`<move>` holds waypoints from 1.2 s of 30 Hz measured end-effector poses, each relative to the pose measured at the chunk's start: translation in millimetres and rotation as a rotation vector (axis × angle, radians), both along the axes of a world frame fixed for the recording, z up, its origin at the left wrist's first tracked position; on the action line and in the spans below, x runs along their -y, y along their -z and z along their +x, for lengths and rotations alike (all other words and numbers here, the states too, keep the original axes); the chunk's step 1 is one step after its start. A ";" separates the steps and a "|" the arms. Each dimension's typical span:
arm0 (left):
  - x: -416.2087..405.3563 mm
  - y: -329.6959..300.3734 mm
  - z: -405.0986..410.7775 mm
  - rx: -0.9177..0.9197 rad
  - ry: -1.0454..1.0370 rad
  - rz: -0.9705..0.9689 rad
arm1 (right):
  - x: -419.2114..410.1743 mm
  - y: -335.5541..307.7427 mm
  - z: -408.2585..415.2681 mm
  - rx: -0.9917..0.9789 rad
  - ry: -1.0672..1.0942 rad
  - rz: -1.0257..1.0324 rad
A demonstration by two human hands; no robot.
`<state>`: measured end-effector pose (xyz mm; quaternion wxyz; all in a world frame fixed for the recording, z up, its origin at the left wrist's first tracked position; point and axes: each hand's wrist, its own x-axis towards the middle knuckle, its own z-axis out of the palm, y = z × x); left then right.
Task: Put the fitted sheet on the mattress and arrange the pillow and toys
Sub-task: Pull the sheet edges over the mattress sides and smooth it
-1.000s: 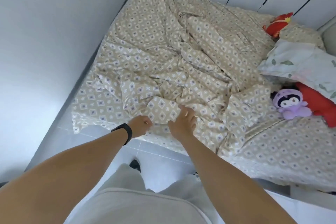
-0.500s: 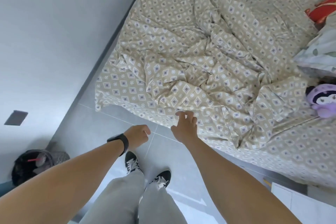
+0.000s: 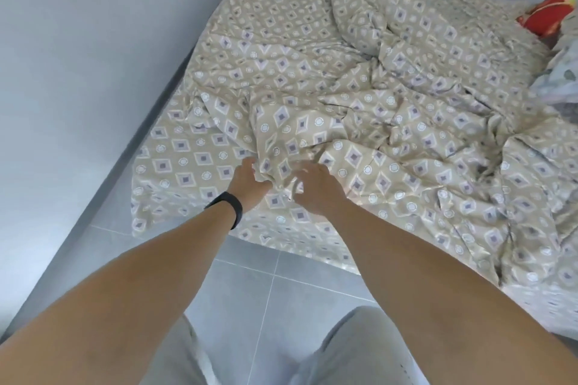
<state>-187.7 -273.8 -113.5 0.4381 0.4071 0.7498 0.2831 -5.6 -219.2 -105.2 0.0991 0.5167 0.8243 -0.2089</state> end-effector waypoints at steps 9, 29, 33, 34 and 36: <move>-119.3 137.1 -21.5 0.675 -0.436 0.434 | -39.0 154.4 -21.9 -0.122 0.061 0.359; -106.2 148.3 -39.9 1.253 -0.390 0.489 | -29.2 150.2 -6.3 -0.904 0.688 0.172; -53.7 142.9 -48.7 1.183 -0.266 0.591 | 18.8 126.5 -3.0 -0.954 0.599 0.090; -40.8 142.5 -57.4 1.156 -0.221 0.618 | 23.0 121.2 -5.4 -0.946 0.574 0.093; -24.6 136.7 -74.0 1.123 -0.220 0.623 | 25.8 112.1 -14.5 -0.983 0.571 0.086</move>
